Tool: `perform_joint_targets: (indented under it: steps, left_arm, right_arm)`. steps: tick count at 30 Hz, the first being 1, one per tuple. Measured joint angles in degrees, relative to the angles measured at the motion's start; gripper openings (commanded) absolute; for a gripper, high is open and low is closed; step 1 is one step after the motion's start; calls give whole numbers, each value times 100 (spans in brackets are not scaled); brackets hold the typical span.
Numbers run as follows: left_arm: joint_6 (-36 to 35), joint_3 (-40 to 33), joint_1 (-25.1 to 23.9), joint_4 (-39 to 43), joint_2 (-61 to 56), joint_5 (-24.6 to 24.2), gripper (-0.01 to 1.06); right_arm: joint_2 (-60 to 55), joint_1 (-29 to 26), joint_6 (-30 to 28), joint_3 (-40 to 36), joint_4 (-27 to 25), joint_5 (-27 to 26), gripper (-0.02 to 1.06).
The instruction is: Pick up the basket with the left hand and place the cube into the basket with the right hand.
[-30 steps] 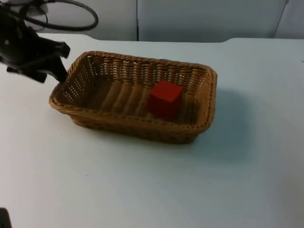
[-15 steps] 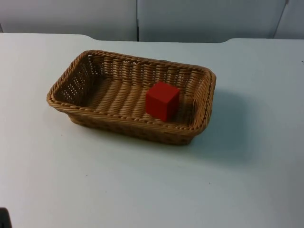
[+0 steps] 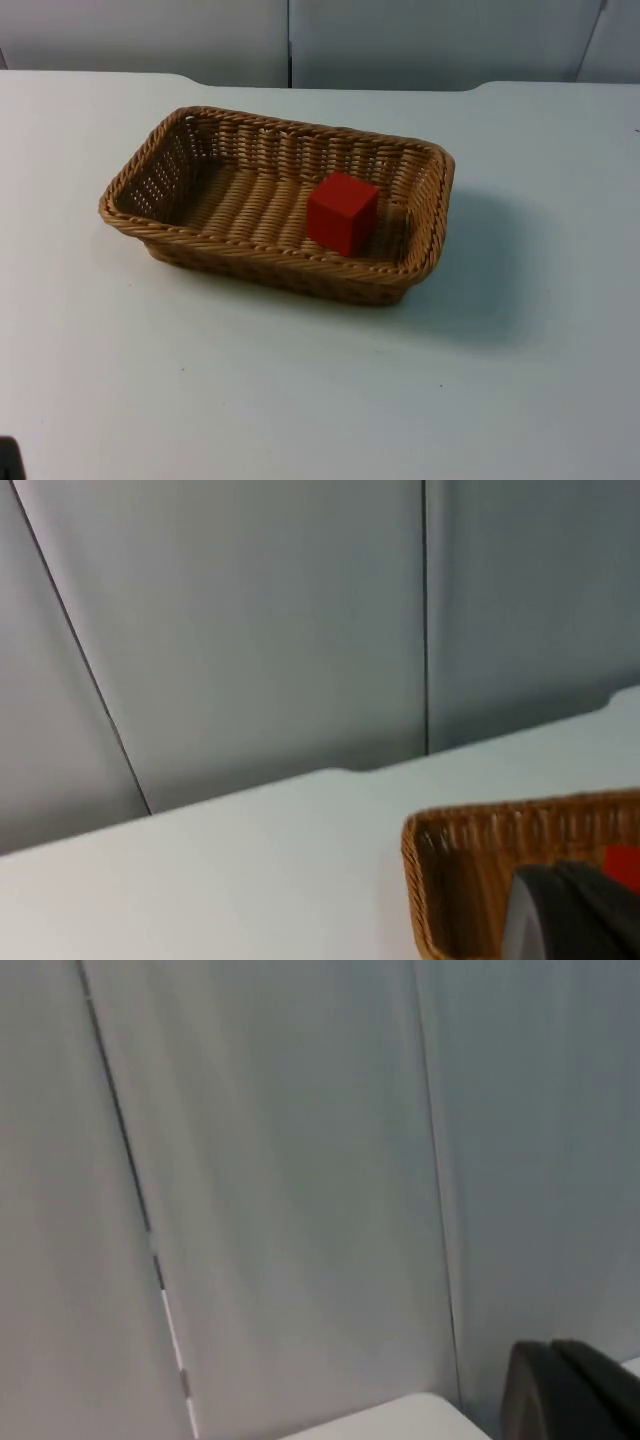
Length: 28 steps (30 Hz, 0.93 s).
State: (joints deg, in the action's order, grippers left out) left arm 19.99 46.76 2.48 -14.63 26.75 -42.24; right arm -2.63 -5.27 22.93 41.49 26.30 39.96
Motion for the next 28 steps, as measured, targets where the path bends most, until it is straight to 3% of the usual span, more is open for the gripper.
perform_joint_targets:
  steps: [2,3,4,7,8,11,18,24,28]
  left_arm:
    - [-276,-335,0,112,-502,-419,0]
    - [-538,-540,0,291,-804,-689,0]
    - [-538,-540,0,291,-804,-689,0]
    - [-904,-976,0,627,-1429,-1190,0]
    - [-904,-976,0,627,-1429,-1190,0]
    - [-1081,-1477,0,811,-2236,-1467,0]
    - [-1263,-1611,10,1068,-2636,-1912,0]
    - [-1361,-1675,115,1287,-2645,-2053,0]
    - [-1361,-1675,306,1559,-2645,-2053,0]
  right_arm:
    - [241,0,-817,-27,-627,334,0]
    - [267,0,-1252,-15,-1192,687,0]
    - [267,0,-1252,-15,-1192,687,0]
    - [263,35,-1782,-92,-2037,1196,0]
    - [263,35,-1782,-92,-2037,1196,0]
    - [256,106,-2188,-498,-2704,1570,0]
    - [256,218,-2816,-1059,-3330,1821,0]
    - [256,436,-3093,-1082,-3295,2339,0]
    - [256,533,-3152,-1118,-3253,2381,0]
